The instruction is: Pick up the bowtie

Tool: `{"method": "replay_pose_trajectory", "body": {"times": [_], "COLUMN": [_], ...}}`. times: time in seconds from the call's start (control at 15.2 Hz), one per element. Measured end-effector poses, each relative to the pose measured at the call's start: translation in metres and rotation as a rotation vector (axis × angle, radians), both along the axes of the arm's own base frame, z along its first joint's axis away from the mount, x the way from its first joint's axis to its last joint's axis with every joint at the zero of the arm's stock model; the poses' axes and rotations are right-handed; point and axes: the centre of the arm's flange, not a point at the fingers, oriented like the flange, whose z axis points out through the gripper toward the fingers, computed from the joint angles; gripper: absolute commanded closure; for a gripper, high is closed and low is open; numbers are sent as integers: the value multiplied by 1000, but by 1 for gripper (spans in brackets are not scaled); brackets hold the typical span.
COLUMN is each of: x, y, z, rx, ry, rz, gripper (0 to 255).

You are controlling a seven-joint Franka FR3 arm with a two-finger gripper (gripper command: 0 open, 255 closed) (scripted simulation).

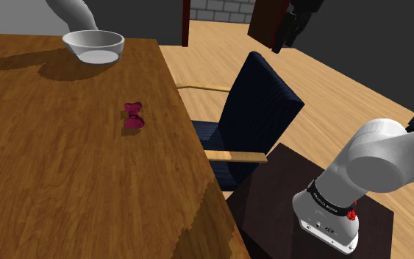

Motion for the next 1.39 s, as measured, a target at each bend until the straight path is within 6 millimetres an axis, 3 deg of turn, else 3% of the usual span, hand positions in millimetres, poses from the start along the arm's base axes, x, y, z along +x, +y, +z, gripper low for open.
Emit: {"method": "replay_pose_trajectory", "body": {"times": [0.26,0.66,1.39], "x": [8,33,99], "y": [23,93,216], "z": [-10,-33,-75], "rx": [6,22,55], "ry": [6,24,58], "rz": [-21,-84,-203], "gripper": [0,0,0]}}
